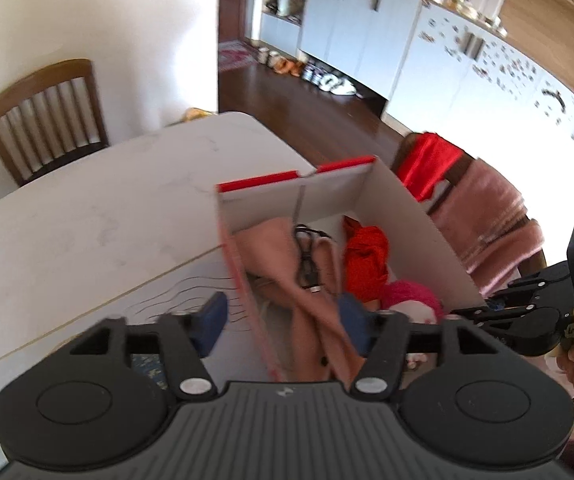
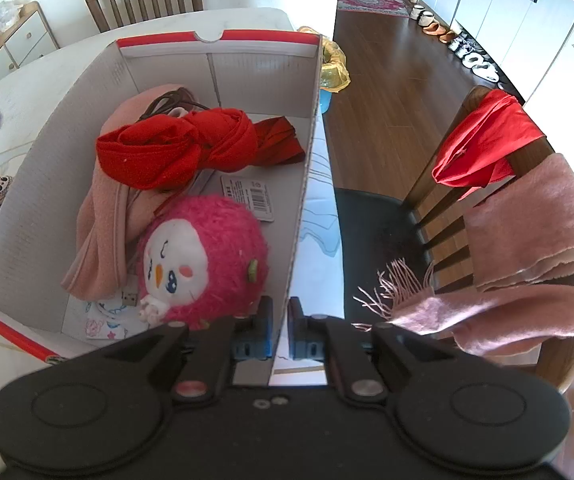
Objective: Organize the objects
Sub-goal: 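Return the left gripper to the pile over the brown hair tie, then grasp the brown beaded hair tie with the left gripper and lift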
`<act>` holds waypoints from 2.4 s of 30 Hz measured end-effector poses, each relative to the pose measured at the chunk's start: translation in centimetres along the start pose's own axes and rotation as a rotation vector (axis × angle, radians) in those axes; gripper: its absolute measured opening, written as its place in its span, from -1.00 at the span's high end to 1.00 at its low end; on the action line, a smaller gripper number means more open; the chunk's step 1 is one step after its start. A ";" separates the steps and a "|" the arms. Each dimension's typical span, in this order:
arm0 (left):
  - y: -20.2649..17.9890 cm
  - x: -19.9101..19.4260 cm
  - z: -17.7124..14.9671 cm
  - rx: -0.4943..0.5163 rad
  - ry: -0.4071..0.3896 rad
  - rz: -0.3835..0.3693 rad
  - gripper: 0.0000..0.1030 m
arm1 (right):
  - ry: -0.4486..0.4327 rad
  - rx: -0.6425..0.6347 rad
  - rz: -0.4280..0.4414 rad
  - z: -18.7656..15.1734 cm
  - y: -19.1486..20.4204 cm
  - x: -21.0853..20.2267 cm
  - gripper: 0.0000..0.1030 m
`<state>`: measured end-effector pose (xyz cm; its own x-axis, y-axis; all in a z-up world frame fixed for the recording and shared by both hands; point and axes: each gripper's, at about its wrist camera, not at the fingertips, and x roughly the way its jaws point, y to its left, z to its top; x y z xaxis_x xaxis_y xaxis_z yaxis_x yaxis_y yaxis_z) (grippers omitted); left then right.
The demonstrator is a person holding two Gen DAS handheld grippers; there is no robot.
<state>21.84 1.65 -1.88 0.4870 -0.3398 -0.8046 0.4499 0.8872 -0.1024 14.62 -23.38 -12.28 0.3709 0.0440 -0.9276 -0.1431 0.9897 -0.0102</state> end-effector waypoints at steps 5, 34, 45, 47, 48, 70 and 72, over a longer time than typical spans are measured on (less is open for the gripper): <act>2.9 -2.0 -2.0 -0.063 -0.014 0.046 -0.32 | 0.000 0.001 0.000 0.0 0.0 0.0 0.88; 15.2 -1.2 -15.2 -0.362 0.099 0.279 -0.75 | 0.021 -0.013 -0.005 -0.2 0.0 0.1 0.84; 20.0 2.7 -16.0 -0.390 0.153 0.411 -0.75 | 0.027 -0.025 -0.015 -0.2 0.3 0.3 0.84; 20.7 3.2 -16.1 -0.398 0.163 0.418 -0.75 | 0.028 -0.025 -0.015 -0.2 0.3 0.3 0.84; 21.0 3.4 -16.1 -0.399 0.169 0.426 -0.75 | 0.029 -0.025 -0.015 -0.3 0.3 0.3 0.85; 22.2 5.3 -15.5 -0.399 0.178 0.399 -0.06 | 0.041 -0.020 -0.015 -0.5 0.3 0.6 0.86; 22.3 5.3 -15.5 -0.409 0.178 0.377 0.08 | 0.040 -0.018 -0.014 -0.5 0.3 0.6 0.86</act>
<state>22.90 24.50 -17.48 0.4079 0.0494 -0.9117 -0.0730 0.9971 0.0213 14.32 -23.15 -13.00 0.3359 0.0239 -0.9416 -0.1549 0.9875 -0.0302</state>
